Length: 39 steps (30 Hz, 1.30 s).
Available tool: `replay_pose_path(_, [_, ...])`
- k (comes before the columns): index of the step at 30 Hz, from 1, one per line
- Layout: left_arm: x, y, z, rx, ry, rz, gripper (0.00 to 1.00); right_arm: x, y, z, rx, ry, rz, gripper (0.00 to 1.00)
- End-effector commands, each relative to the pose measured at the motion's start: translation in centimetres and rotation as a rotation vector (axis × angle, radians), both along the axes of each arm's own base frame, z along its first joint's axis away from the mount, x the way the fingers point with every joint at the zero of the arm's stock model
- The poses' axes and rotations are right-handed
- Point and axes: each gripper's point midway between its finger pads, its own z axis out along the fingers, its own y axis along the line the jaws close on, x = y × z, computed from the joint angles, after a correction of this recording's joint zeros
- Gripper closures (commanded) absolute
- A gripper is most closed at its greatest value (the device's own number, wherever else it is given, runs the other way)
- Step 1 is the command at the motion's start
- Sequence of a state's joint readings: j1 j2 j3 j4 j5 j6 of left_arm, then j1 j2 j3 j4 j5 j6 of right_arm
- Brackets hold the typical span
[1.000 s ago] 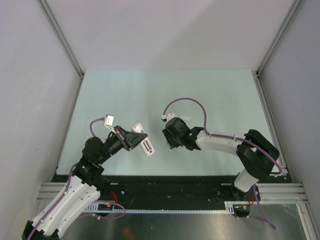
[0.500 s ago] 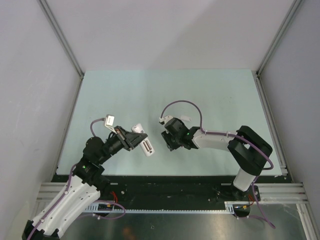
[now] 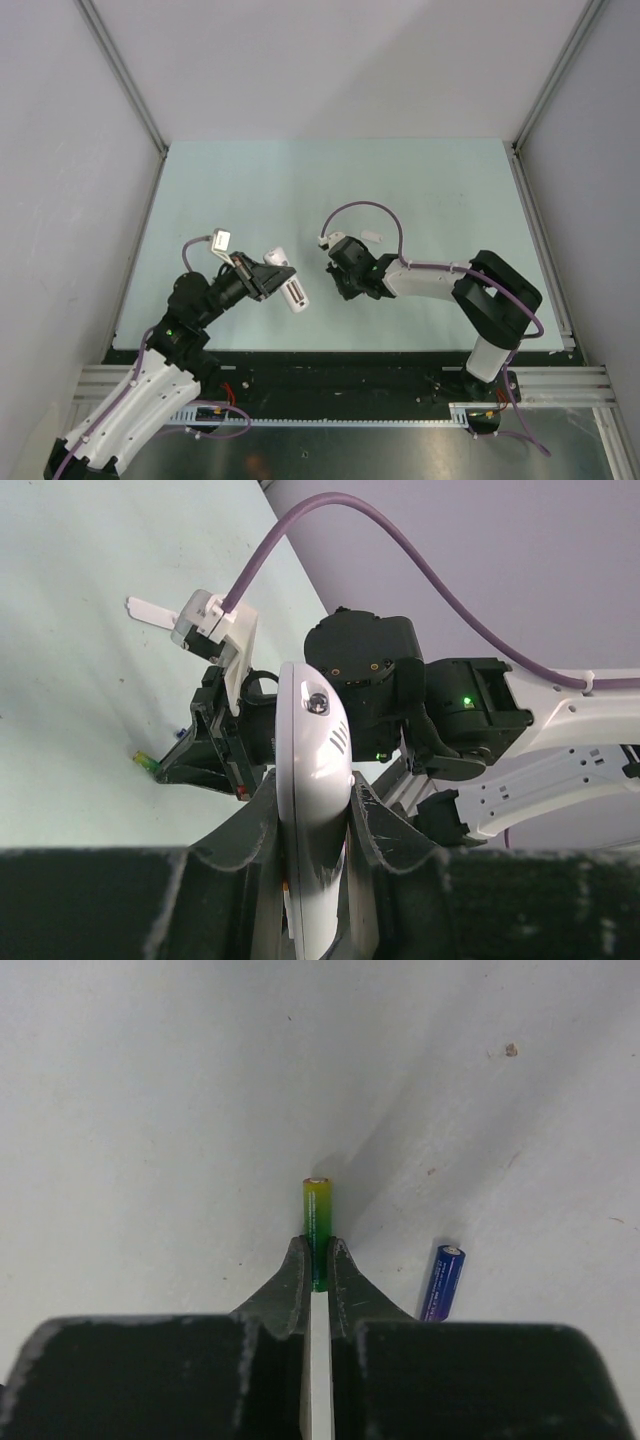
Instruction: Load the batteries into the remote control
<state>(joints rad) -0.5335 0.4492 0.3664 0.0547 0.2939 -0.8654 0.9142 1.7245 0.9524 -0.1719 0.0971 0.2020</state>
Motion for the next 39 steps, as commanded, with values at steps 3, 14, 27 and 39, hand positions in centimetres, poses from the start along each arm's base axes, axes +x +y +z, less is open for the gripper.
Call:
replay_pose_path(3, [0.5, 0.1, 0.8, -0.014, -0.024, 0.017, 1.00, -0.3, 0.0, 1.1, 0.051, 0.012, -0.043, 1.00])
replay_pose_path(14, [1.5, -0.4, 1.7, 0.016, -0.058, 0.018, 1.00, -7.0, 2.1, 16.6, 0.351, -0.193, 0.030, 1.00])
replay_pose_path(27, [-0.1, -1.1, 4.1, -0.055, -0.257, -0.077, 1.00, -12.8, 4.6, 21.0, 0.505, -0.151, 0.145, 1.00])
replay_pose_path(39, [-0.8, -1.3, 3.7, -0.062, -0.283, -0.105, 1.00, -13.4, 7.4, 25.5, 0.589, -0.224, 0.199, 1.00])
